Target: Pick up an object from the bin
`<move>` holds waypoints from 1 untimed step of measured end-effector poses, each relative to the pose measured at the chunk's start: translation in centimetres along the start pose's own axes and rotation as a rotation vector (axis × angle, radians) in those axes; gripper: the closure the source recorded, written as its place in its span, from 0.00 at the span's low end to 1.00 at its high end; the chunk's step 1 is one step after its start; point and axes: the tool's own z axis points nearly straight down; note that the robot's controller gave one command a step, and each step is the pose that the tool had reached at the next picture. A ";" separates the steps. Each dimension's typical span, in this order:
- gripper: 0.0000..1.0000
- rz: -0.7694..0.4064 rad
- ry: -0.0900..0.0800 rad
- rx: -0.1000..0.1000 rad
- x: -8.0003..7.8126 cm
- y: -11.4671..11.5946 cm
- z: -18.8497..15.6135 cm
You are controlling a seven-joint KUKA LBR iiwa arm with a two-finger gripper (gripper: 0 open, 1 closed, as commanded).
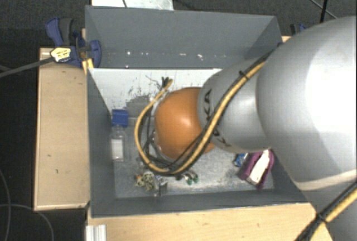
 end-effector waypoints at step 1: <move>1.00 0.008 -0.003 0.001 -0.2 0.0 -12.2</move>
Offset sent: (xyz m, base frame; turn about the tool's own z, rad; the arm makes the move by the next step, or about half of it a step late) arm 0.0001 0.0000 0.1171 0.0000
